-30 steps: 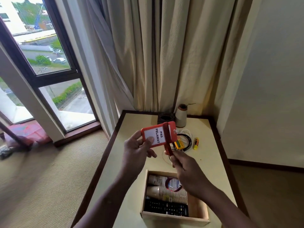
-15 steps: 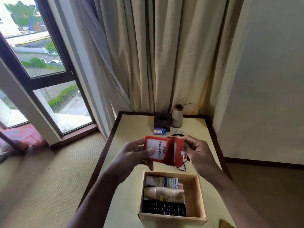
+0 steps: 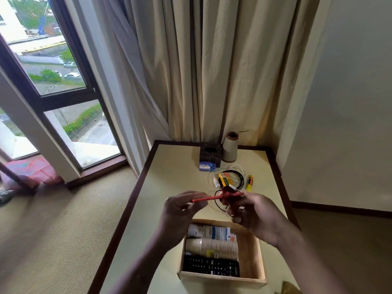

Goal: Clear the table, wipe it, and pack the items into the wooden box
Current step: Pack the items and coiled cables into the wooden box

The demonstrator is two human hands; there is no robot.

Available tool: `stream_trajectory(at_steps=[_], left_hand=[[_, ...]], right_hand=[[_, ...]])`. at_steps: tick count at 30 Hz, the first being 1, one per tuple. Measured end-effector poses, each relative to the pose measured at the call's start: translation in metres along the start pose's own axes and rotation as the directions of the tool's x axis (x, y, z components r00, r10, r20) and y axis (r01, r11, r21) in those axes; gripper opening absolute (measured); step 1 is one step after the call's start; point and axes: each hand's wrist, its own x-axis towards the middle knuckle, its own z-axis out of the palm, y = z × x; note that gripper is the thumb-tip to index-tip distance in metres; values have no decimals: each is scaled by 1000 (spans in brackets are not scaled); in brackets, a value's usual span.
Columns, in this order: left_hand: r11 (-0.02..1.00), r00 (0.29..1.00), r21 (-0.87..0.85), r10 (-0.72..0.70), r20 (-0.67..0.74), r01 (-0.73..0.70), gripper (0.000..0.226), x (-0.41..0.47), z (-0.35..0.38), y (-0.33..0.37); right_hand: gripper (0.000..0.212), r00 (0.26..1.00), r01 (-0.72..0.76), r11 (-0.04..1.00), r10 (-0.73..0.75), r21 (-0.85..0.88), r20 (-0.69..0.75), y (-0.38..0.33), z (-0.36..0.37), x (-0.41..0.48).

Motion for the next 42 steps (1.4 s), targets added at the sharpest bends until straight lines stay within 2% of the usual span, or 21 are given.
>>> stream_trajectory(at_steps=[2,4,5,7,11,14,16,19,21,22,24,26,30,32,36,42], left_hand=[[971,995,218,104,-5,-100,21,0,-3,-7],[853,968,460,242,70,-247,31,-1,-8,-17],[801,957,527,267,111,-285,39,-1,-10,-23],[749,950,585,263,167,-310,49,-1,-12,-32],[623,925,684,245,291,-380,44,2,-2,-49],[509,912,764,121,393,-397,45,4,9,-71],[520,936,804,-23,350,-288,56,3,11,-87],[483,962,876,-236,140,-9,61,1,3,-106],[400,922,902,-386,3,164,60,1,-5,-119],[378,893,897,-448,-40,229,60,1,-8,-125],[382,853,879,-519,-52,286,57,-1,-11,-137],[428,832,847,-555,-28,315,55,-4,-11,-145],[498,836,783,-546,-49,372,52,-11,-8,-149],[507,841,778,-538,-51,372,50,-13,-9,-150],[527,852,772,-523,-37,357,50,-17,-10,-149],[560,862,742,-504,-48,369,48,-19,-10,-153]], right_hand=[[41,998,-52,992,50,112,23,-4,-8,0],[43,996,-85,992,84,94,6,-6,-18,2],[48,995,-95,994,95,48,8,-6,-22,4],[49,995,-99,994,99,-41,-7,-5,-26,7],[25,981,-35,981,-4,-193,-195,-4,-31,13],[19,929,-18,936,-114,-351,-352,0,-42,10],[17,882,-50,839,-217,-541,-418,7,-51,5],[8,820,-178,590,-354,-788,-450,25,-67,3],[12,797,-256,446,-405,-857,-449,40,-75,7],[15,794,-282,408,-409,-868,-450,47,-76,9],[24,803,-314,353,-397,-881,-445,64,-73,14],[27,809,-325,313,-397,-893,-433,79,-66,22],[9,800,-344,276,-414,-897,-434,98,-60,44],[10,806,-350,263,-406,-899,-432,103,-57,51],[12,818,-338,288,-381,-896,-431,109,-56,62],[22,899,-269,358,-240,-894,-367,103,-64,68]])
